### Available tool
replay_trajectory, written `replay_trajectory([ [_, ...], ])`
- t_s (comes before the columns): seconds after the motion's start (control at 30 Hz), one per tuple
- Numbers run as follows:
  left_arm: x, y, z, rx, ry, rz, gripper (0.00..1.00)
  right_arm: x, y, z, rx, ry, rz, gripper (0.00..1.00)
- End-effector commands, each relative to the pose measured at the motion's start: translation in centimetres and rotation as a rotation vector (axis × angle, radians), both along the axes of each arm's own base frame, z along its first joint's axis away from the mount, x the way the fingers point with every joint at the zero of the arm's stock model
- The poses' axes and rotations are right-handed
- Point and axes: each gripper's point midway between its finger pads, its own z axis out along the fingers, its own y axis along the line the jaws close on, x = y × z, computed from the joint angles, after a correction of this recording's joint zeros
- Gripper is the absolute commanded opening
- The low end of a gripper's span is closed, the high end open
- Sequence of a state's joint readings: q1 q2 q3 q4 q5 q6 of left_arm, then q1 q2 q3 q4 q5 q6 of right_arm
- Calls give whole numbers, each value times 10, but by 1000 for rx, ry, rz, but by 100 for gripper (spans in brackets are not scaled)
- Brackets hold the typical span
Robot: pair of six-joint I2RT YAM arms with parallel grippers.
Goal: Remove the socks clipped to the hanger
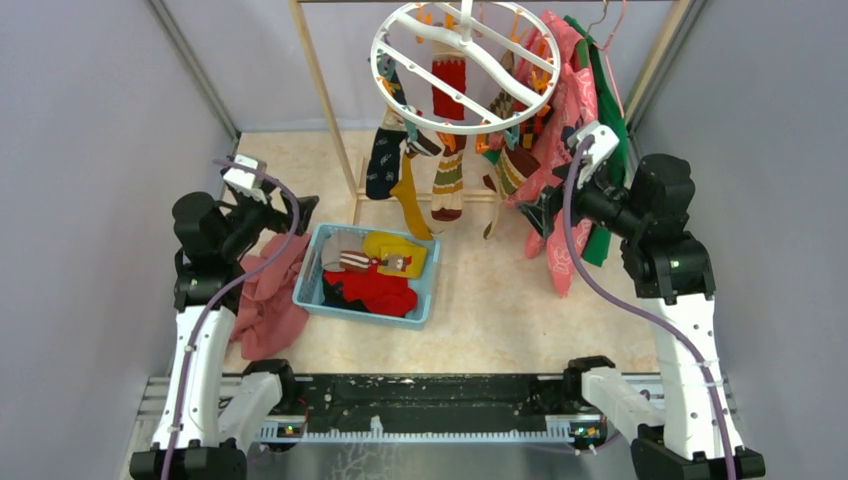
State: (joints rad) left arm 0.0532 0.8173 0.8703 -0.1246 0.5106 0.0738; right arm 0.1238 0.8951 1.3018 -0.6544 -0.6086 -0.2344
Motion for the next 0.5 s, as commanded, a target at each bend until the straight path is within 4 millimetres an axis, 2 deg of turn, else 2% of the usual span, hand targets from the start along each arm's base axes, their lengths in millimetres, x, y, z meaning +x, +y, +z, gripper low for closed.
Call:
replay_trajectory([
  [0.0,0,0,16,26,-25,-14,99,5,1,40,11,-82,-14,98],
  [0.07,-3,-13,14,12,-17,-95,99,8,10,38,-9,-70,-1,98],
  [0.23,0,-27,13,30,-26,-192,99,13,36,32,-96,-70,40,98],
  [0.37,8,-42,15,78,-26,-249,99,9,64,26,-107,-64,134,98],
  [0.47,11,-68,16,117,-31,-314,99,4,80,14,-92,-50,215,98],
])
